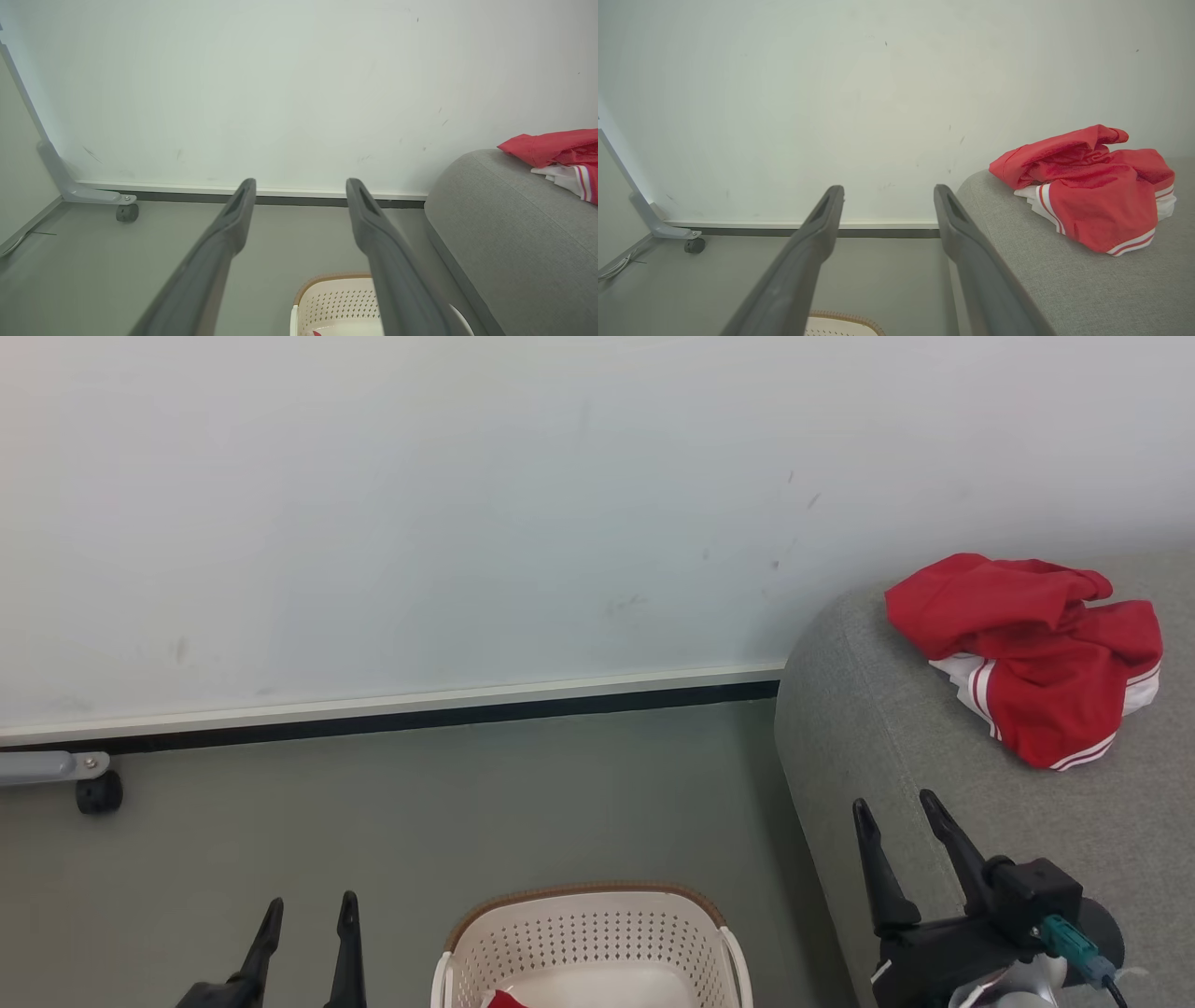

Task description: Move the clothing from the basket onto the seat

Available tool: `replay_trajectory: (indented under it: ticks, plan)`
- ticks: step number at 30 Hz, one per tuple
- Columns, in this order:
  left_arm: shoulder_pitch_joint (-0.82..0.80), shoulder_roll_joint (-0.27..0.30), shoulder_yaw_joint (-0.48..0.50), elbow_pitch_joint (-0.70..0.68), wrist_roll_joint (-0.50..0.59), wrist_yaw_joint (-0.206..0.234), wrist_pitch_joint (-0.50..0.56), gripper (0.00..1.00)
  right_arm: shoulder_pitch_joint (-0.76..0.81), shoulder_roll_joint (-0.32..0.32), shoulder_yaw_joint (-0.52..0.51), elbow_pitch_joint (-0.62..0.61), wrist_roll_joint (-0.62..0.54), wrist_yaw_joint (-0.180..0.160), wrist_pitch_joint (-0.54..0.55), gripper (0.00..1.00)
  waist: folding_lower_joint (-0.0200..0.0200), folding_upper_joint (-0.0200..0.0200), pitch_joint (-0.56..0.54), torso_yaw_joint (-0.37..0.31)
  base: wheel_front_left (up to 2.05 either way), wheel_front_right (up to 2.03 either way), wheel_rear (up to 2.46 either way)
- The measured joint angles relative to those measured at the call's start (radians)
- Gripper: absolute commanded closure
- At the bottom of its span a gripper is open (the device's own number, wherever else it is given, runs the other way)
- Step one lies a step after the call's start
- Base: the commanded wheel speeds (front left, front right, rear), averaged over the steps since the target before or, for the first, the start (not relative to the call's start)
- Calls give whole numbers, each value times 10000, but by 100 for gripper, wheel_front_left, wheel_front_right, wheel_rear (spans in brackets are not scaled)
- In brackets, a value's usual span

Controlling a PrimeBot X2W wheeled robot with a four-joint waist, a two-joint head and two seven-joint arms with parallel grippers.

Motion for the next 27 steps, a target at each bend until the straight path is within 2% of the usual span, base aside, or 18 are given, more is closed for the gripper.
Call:
replay_trajectory:
  ticks: [12,27]
  plan:
    - [518,-240,543,-683,368,0,0,0,1275,-211,-535,-1465,-38,-263,0,0,2,0,31,18,0,0,0]
    - [521,-399,623,-951,731,0,0,0,1504,-199,-817,-2127,-86,-351,0,0,1,0,129,-16,0,0,0]
